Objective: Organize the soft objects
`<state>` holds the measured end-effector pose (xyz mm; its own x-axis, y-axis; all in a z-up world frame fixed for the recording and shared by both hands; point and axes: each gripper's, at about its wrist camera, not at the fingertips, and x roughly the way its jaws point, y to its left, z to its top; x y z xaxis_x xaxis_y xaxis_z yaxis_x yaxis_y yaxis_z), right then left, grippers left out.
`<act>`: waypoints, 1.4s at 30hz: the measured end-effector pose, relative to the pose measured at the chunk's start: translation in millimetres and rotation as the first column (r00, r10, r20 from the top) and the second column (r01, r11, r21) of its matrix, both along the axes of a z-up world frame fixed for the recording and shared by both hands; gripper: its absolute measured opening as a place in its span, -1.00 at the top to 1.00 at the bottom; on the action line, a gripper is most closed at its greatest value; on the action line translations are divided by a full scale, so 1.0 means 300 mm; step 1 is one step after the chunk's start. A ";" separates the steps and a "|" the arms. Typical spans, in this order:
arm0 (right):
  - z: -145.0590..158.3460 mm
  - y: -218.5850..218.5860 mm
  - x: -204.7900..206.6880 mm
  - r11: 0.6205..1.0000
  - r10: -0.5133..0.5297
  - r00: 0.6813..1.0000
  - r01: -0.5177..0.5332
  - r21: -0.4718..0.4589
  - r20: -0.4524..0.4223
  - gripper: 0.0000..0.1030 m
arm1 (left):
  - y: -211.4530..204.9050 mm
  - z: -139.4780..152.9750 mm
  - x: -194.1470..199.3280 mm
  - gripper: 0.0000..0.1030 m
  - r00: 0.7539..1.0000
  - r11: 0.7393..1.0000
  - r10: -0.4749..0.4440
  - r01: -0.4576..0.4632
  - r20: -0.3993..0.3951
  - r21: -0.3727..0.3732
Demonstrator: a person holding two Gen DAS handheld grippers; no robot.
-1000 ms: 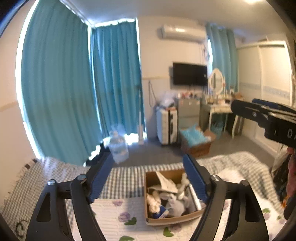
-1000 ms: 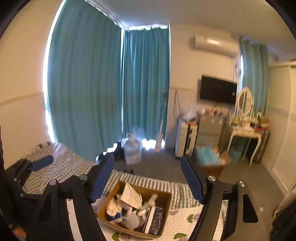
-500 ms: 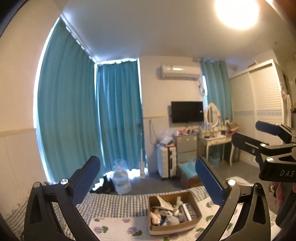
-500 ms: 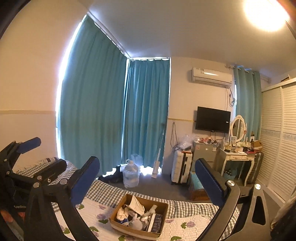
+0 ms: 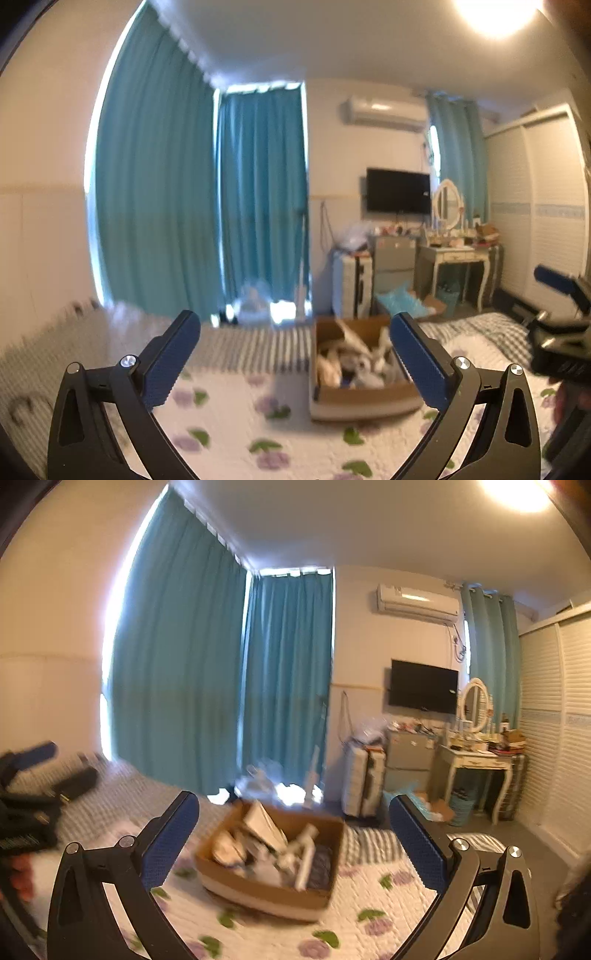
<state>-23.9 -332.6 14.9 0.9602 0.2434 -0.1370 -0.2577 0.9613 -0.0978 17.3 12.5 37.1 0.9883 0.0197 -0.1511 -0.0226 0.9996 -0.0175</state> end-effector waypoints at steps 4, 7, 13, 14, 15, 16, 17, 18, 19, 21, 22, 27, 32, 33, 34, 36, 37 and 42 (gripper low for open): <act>-0.137 0.006 0.084 1.000 0.004 0.995 -0.002 0.021 -0.103 -1.00 | 0.005 -0.089 0.035 -1.00 0.998 1.000 0.025 -0.024 -0.062 0.020; -0.172 0.009 0.108 1.000 0.000 0.992 0.003 0.020 -0.128 -1.00 | -0.014 -0.113 0.047 -1.00 0.997 0.998 0.027 -0.022 -0.079 0.055; -0.171 0.007 0.117 1.000 0.000 0.990 0.003 0.024 -0.142 -1.00 | -0.025 -0.142 0.037 -1.00 0.994 0.999 0.021 -0.017 -0.107 0.043; -0.166 0.008 0.111 1.000 0.001 0.990 0.003 0.028 -0.142 -1.00 | -0.026 -0.146 0.039 -1.00 0.994 0.999 0.019 -0.015 -0.107 0.043; -0.166 0.008 0.112 1.000 0.003 0.990 0.001 0.031 -0.139 -1.00 | -0.028 -0.145 0.035 -1.00 0.994 0.999 0.019 -0.015 -0.105 0.042; -0.168 0.008 0.111 1.000 0.001 0.991 0.002 0.029 -0.137 -1.00 | -0.023 -0.149 0.035 -1.00 0.994 0.999 0.018 -0.013 -0.105 0.041; -0.159 0.013 0.106 1.000 -0.001 0.991 0.004 0.024 -0.137 -1.00 | -0.023 -0.150 0.035 -1.00 0.994 0.999 0.018 -0.013 -0.107 0.040; -0.160 0.014 0.106 1.000 -0.004 0.991 0.006 0.019 -0.136 -1.00 | -0.022 -0.150 0.040 -1.00 0.994 0.999 0.019 -0.015 -0.111 0.039; -0.160 0.013 0.105 1.000 -0.005 0.991 0.008 0.019 -0.137 -1.00 | -0.023 -0.151 0.040 -1.00 0.993 0.999 0.021 -0.016 -0.116 0.039; -0.157 0.010 0.106 1.000 -0.001 0.990 0.004 0.026 -0.139 -1.00 | -0.021 -0.157 0.042 -1.00 0.992 0.999 0.021 -0.016 -0.121 0.039; -0.157 0.008 0.107 1.000 0.000 0.990 0.004 0.029 -0.140 -1.00 | -0.022 -0.158 0.041 -1.00 0.992 0.999 0.020 -0.015 -0.123 0.039; -0.153 0.014 0.103 1.000 -0.002 0.990 0.006 0.022 -0.139 -1.00 | -0.014 -0.163 0.042 -1.00 0.992 1.000 0.015 -0.011 -0.127 0.029; -0.159 0.016 0.105 1.000 -0.002 0.989 0.005 0.021 -0.146 -1.00 | -0.007 -0.164 0.044 -1.00 0.991 1.000 0.013 -0.010 -0.134 0.023; -0.159 0.015 0.104 1.000 -0.005 0.990 0.008 0.020 -0.144 -1.00 | -0.008 -0.163 0.046 -1.00 0.991 1.000 0.013 -0.010 -0.135 0.023; -0.160 0.015 0.105 1.000 -0.005 0.989 0.007 0.018 -0.146 -1.00 | -0.008 -0.163 0.045 -1.00 0.991 1.000 0.014 -0.011 -0.136 0.022; -0.162 0.012 0.104 1.000 -0.008 0.989 0.011 0.018 -0.146 -1.00 | -0.007 -0.162 0.045 -1.00 0.990 1.000 0.012 -0.009 -0.137 0.022; -0.163 0.010 0.103 1.000 -0.010 0.989 0.013 0.019 -0.146 -1.00 | -0.008 -0.163 0.045 -1.00 0.990 1.000 0.010 -0.008 -0.137 0.021; -0.168 0.010 0.103 1.000 -0.010 0.988 0.013 0.021 -0.152 -1.00 | -0.006 -0.164 0.046 -1.00 0.990 1.000 0.011 -0.009 -0.139 0.020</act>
